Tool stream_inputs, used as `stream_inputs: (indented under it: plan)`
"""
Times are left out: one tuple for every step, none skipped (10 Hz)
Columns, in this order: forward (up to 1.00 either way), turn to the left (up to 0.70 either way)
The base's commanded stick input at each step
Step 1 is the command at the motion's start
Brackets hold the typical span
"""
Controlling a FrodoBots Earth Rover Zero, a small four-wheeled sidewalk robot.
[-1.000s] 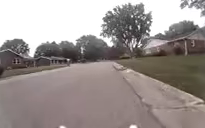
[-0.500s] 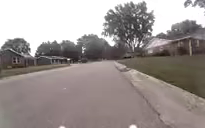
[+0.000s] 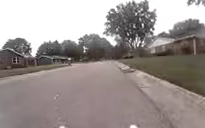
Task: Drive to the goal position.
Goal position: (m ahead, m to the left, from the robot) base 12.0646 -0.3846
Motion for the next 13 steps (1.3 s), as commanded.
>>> stream_inputs:
  plan:
    - [1.00, -0.21]
    - [1.00, -0.03]
    - [1.00, -0.01]
    - [1.00, 0.00]
    - [1.00, 0.00]
    - [1.00, 0.00]
    - [1.00, 0.00]
    - [1.00, 0.00]
    - [1.00, 0.00]
    - [1.00, 0.00]
    - [1.00, -0.16]
    - [1.00, -0.33]
    - [1.00, -0.39]
